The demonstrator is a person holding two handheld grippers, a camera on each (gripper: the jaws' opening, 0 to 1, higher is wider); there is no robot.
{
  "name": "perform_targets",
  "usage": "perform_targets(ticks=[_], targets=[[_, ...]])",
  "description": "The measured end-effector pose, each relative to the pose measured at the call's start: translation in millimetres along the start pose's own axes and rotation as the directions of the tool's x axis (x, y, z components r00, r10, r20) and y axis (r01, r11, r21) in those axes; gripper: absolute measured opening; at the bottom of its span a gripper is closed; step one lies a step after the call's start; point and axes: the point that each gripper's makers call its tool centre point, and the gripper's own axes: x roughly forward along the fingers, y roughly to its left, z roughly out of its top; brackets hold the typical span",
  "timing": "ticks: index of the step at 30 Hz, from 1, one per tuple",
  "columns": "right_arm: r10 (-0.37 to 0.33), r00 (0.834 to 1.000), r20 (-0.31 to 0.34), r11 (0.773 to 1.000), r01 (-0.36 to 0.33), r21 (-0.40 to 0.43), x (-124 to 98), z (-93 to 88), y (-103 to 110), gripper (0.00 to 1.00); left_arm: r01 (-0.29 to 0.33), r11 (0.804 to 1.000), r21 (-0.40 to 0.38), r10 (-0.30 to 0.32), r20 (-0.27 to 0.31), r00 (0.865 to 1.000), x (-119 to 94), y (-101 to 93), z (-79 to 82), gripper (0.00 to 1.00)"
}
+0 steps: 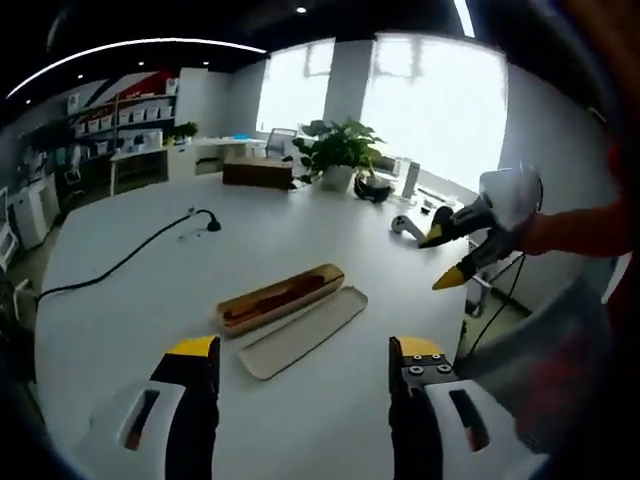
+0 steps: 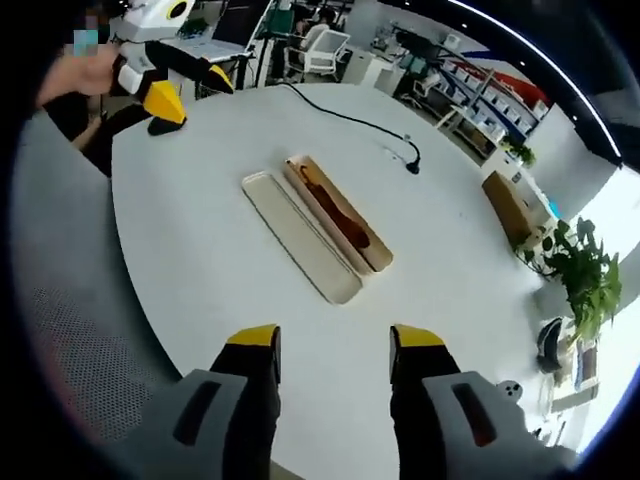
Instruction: Arrange the utensils inside the cutlery case until each visible utensil rests in its matching compartment.
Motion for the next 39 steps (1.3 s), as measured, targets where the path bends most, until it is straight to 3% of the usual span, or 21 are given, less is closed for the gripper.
perform_targets(ticks=[4,5,6,8,9,10,11,12,15,16,17,19,20,22,25,27,29,31,34,36,39], targets=[[-0.008,1.0,0.007,1.0,0.008,0.02,1,1.8,-1,0.41,-0.035,0.985,-0.171,0.028,-0.041,0.999,-7,4.5,-13.4,0.72],[-0.014,1.0,-0.003,1.0,0.015,0.01,4,1.3,1,0.4,-0.025,0.977,-0.209,0.026,0.002,1.0,-9,4.2,-8.2,0.72],[-0.042,0.999,-0.019,0.999,0.042,-0.008,5,-0.1,0,0.34,-0.017,0.976,-0.218,0.028,0.045,0.999,-11,3.6,-3.9,0.72],[-0.098,0.994,-0.056,0.991,0.092,-0.1,4,-2.4,-8,0.18,-0.023,0.986,-0.167,0.028,0.029,0.999,-14,2.4,-8.0,0.72],[-0.091,0.995,-0.049,0.991,0.085,-0.107,6,0.2,-6,0.16,-0.024,0.992,-0.124,0.026,0.017,1.0,-13,1.9,-10.5,0.72],[-0.075,0.996,-0.039,0.992,0.071,-0.104,7,2.5,-3,0.22,-0.022,0.996,-0.089,0.022,0.002,1.0,-12,0.8,-14.8,0.72],[-0.018,0.999,-0.035,0.995,0.015,-0.094,11,5.1,4,0.31,-0.028,0.995,-0.1,0.028,0.001,1.0,-9,1.0,-17.4,0.72],[-0.017,0.999,-0.042,0.997,0.014,-0.082,12,6.0,4,0.36,-0.03,0.992,-0.123,0.029,-0.018,0.999,-6,2.9,-22.2,0.72],[-0.026,0.999,-0.038,0.994,0.022,-0.106,12,10.6,6,0.16,-0.029,0.984,-0.175,0.022,-0.039,0.999,-1,4.9,-19.6,0.7],[-0.02,0.999,-0.039,0.993,0.015,-0.115,14,11.0,8,0.16,-0.05,0.974,-0.221,0.037,-0.062,0.997,-2,7.0,-16.7,0.69],[-0.016,0.999,-0.039,0.993,0.011,-0.116,16,10.9,9,0.18,-0.052,0.971,-0.231,0.041,-0.052,0.998,-2,8.5,-3.8,0.68],[-0.009,0.999,-0.041,0.993,0.005,-0.115,19,10.1,11,0.22,0.005,0.984,-0.177,0.003,0.045,0.999,2,-0.5,25.8,0.68],[-0.005,0.999,-0.043,0.994,0.0,-0.113,20,9.5,12,0.21,0.013,0.986,-0.169,-0.006,0.042,0.999,3,-2.5,27.2,0.67],[0.004,1.0,-0.029,0.994,-0.007,-0.105,25,9.4,12,0.22,0.021,0.997,-0.07,-0.021,0.009,1.0,8,-7.3,23.7,0.68],[0.029,0.999,-0.024,0.996,-0.031,-0.088,29,8.0,15,0.27,0.041,0.997,0.062,-0.036,-0.075,0.997,13,-12.0,-0.3,0.72],[0.052,0.999,-0.015,0.995,-0.054,-0.086,32,7.2,20,0.34,0.037,0.997,0.071,-0.029,-0.112,0.993,14,-9.9,-12.3,0.71],[0.068,0.997,-0.03,0.993,-0.07,-0.09,37,1.8,24,0.35,0.049,0.999,0.021,-0.046,-0.148,0.988,19,-8.7,-18.6,0.71],[0.074,0.996,-0.054,0.993,-0.078,-0.09,40,-3.0,26,0.35,0.073,0.997,0.011,-0.071,-0.11,0.991,22,-10.6,-11.2,0.71],[0.091,0.995,-0.033,0.994,-0.093,-0.063,40,1.2,30,0.36,0.096,0.99,0.104,-0.085,-0.107,0.991,26,-11.5,-7.1,0.72],[0.101,0.995,-0.025,0.993,-0.102,-0.064,42,3.1,32,0.37,0.106,0.989,0.1,-0.096,-0.105,0.99,26,-13.4,-8.5,0.73],[0.125,0.991,0.043,0.991,-0.122,-0.058,45,16.0,36,0.37,0.108,0.99,0.088,-0.096,-0.125,0.987,24,-15.7,-11.9,0.75]])
